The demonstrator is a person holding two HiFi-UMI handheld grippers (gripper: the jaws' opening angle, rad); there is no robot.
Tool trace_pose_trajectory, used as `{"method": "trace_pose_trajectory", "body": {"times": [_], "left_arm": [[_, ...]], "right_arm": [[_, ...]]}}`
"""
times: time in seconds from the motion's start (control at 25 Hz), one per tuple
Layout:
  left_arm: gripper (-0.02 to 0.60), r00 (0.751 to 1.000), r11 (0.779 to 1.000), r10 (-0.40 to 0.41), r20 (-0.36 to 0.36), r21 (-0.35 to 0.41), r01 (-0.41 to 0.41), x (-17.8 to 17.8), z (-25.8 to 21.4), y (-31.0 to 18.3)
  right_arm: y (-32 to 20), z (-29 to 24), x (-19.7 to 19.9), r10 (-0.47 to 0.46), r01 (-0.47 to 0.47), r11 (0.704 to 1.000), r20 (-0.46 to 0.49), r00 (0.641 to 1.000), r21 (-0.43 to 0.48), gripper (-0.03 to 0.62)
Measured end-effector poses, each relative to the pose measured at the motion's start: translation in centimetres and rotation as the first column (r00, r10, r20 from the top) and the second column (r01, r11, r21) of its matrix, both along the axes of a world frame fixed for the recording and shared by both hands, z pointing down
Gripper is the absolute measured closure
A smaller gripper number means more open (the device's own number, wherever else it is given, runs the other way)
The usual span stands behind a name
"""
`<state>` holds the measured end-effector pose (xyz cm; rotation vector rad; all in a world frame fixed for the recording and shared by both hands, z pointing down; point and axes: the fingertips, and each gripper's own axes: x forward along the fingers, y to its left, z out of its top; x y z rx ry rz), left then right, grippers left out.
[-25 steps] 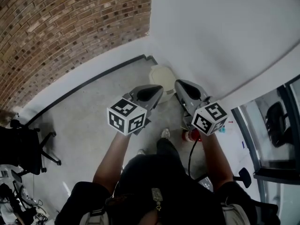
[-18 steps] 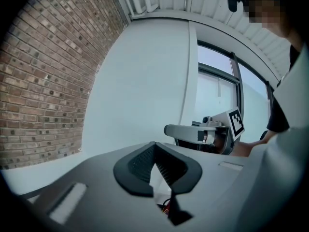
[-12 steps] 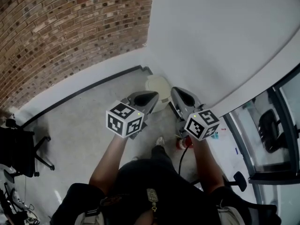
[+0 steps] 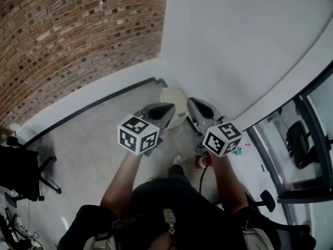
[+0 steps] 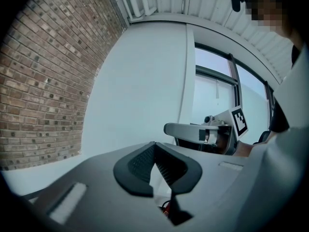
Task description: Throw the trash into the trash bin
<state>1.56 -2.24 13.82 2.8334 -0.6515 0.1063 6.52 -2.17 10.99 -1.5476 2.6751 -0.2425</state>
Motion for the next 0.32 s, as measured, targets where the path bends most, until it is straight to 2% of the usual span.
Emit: {"method": "trace_pose_trajectory", "body": {"times": [0.32], "left_arm": [[0.578, 1.0, 1.0, 0.008, -0.003, 0.007, -0.008, 0.08, -0.34, 0.21]], "right_arm": [[0.28, -0.38, 0.2, 0.012, -0.012, 1.0, 0.0, 1.0, 0.005, 0.592]]}}
